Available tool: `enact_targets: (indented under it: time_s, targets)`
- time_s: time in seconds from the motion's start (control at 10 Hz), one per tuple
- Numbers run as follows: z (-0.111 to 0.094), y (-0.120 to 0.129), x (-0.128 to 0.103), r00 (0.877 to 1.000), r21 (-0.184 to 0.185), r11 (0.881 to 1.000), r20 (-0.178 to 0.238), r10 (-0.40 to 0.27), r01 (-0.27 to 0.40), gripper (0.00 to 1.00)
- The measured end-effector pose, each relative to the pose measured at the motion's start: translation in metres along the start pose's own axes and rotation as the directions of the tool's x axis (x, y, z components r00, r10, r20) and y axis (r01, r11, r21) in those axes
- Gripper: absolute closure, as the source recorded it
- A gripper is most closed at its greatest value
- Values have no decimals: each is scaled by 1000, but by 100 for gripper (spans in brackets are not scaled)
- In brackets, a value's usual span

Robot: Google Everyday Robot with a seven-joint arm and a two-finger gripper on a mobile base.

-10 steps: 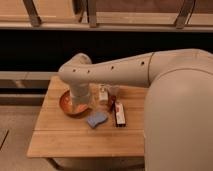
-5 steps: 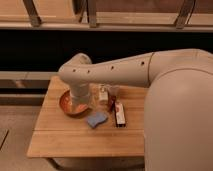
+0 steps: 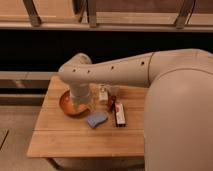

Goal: Push the eraser across the table

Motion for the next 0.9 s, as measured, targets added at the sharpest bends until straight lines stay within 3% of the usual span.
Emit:
enact_targets:
  time_s: [0.3,0.6,0.9]
  targets:
    - [4,-8,-14,998,11,998,15,-56,56,98]
    - [18,-34,-49,978,67,976,18,-208,207,100]
    - [21,-40,-58,968,80,966,15,-249,247,100]
